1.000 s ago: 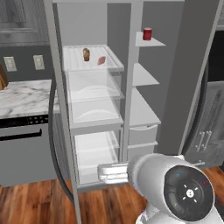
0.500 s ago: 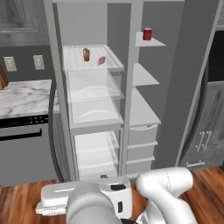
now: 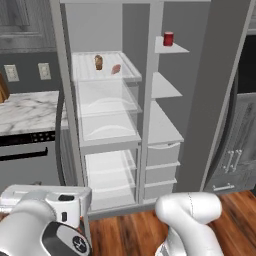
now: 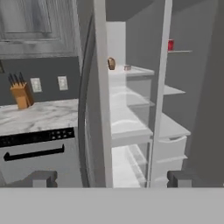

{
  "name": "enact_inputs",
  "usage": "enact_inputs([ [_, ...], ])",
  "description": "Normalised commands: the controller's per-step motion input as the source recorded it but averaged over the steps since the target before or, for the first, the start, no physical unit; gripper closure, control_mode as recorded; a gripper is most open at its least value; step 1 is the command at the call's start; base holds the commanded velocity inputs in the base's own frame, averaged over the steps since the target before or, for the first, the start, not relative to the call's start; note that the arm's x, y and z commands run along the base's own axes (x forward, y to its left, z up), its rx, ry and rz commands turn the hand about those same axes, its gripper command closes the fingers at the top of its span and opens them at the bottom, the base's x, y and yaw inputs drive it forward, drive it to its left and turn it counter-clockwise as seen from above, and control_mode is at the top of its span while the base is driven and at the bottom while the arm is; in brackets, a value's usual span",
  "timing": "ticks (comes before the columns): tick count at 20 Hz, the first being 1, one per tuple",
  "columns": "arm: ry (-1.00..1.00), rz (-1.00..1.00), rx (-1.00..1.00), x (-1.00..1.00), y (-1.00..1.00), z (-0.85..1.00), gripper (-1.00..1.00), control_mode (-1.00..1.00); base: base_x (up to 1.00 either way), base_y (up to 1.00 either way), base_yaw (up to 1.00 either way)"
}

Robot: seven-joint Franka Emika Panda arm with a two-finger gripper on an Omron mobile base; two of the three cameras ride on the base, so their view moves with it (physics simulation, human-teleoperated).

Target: Pick up the frozen steak from the freezer, place it on any shelf in the fridge, and close the fridge and freezer doors when done.

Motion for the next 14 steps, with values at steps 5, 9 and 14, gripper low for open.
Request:
enact_inputs([
  [5, -0.08, -0.19, -0.05, 0.92, 0.46, -0.25, -1.00, -1.00, 0.00, 0.00, 0.00],
  [9, -0.11, -0.17, -0.05, 0.91, 0.34, -0.16, -1.00, -1.00, 0.00, 0.00, 0.00],
  [14, -0.12, -0.18, -0.02, 0.78, 0.26, -0.02, -1.00, -1.00, 0.00, 0.00, 0.00],
])
